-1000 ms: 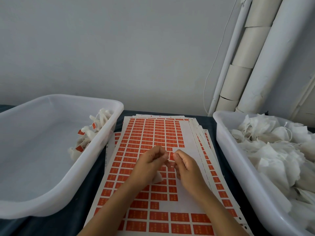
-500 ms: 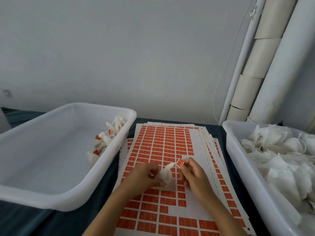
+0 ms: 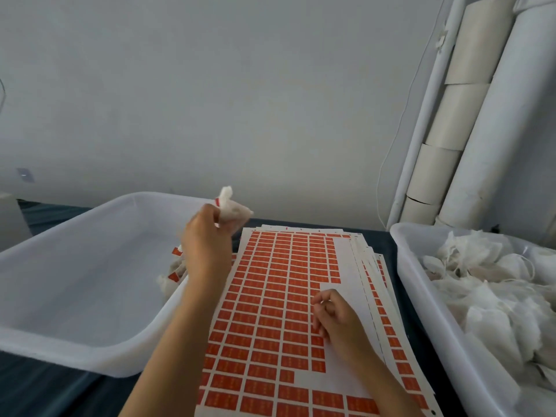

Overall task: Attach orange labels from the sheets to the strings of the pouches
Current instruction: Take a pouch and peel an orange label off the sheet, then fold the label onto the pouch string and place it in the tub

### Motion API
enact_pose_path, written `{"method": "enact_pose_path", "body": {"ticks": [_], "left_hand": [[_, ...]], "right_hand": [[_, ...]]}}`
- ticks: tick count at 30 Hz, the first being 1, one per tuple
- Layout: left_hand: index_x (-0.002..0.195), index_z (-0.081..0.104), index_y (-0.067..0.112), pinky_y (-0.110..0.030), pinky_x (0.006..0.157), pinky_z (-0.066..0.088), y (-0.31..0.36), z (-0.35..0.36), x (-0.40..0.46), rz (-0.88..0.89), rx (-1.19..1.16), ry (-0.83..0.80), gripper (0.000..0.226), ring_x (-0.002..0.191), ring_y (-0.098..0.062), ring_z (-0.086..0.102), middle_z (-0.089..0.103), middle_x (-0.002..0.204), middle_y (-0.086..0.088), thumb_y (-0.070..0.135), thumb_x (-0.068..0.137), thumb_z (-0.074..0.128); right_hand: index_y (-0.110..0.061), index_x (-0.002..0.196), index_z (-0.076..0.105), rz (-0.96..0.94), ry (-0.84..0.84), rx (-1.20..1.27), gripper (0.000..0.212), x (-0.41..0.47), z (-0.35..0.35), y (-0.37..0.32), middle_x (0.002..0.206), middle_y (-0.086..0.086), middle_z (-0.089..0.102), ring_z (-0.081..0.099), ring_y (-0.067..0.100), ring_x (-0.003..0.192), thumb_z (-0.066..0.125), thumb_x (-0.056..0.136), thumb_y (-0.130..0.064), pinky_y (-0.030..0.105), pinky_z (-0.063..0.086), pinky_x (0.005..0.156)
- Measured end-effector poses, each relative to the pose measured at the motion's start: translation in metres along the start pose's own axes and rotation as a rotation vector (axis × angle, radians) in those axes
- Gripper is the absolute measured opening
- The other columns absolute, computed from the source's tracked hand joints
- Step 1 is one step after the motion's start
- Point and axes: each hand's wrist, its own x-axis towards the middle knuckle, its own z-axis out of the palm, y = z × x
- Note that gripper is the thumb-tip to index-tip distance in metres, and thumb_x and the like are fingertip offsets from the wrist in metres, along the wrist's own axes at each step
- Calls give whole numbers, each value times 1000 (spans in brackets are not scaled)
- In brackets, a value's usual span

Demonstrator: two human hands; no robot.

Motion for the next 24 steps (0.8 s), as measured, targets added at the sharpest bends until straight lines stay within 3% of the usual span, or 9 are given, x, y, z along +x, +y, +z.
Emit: {"method": "enact_pose_path", "body": {"ticks": [3, 6, 11, 13, 17, 19, 22, 24], "left_hand": [[105, 57, 2, -30, 64, 36, -14, -6, 16, -113, 189, -47, 15, 74, -20, 48, 61, 94, -13, 10, 93, 56], [104, 55, -6, -33, 65, 36, -26, -5, 24, -191, 354, -144, 16, 75, -29, 49, 62, 96, -22, 5, 93, 52], [105, 57, -5, -34, 68, 39, -41, -1, 29, -242, 474, -257, 17, 91, -36, 59, 62, 102, -22, 1, 91, 51], [106, 54, -7, -33, 69, 38, -42, -1, 28, -246, 527, -332, 18, 95, -35, 58, 61, 105, -22, 1, 91, 50], [113, 53, 2, -31, 74, 38, -37, -2, 28, -283, 613, -444, 22, 83, -23, 48, 55, 97, -12, 9, 95, 44], [114, 52, 5, -32, 76, 40, -35, -3, 27, -294, 637, -432, 22, 83, -23, 50, 53, 93, -9, 13, 95, 43], [120, 45, 3, -39, 90, 43, -26, -3, 19, -283, 635, -328, 30, 105, -31, 53, 55, 113, -16, 20, 95, 46], [123, 42, 5, -42, 97, 43, -18, 4, 12, -187, 660, -246, 34, 111, -32, 50, 52, 122, -16, 24, 95, 48]], "right_hand": [[-22, 92, 53, 1, -13, -3, 10, 1, 0, 1, 69, -3, 62, 55, 0, 51, 44, 97, -22, 9, 47, 56], [-22, 92, 54, 8, -20, -1, 10, 2, -2, 2, 69, -2, 62, 55, 1, 51, 45, 97, -21, 11, 48, 57], [-22, 93, 54, 10, -32, 10, 10, 1, -1, 3, 71, -4, 63, 57, 1, 53, 45, 97, -22, 10, 48, 59], [-22, 93, 54, 8, -33, 14, 10, 1, -1, 3, 71, -6, 63, 58, 0, 54, 45, 97, -21, 9, 47, 58], [-21, 92, 55, 9, -29, 17, 10, 2, -1, 2, 72, -6, 63, 59, 1, 55, 45, 97, -21, 9, 47, 58], [-22, 92, 54, 9, -26, 13, 10, 2, -1, 2, 71, -6, 63, 59, 1, 55, 45, 97, -21, 9, 47, 58], [-21, 91, 55, 18, -12, 31, 11, 4, -2, 2, 69, -4, 63, 57, 2, 51, 46, 97, -19, 11, 48, 56], [-18, 91, 55, 29, 9, 63, 11, 6, -3, 1, 66, -3, 62, 55, 4, 48, 46, 97, -18, 13, 48, 52]]}}
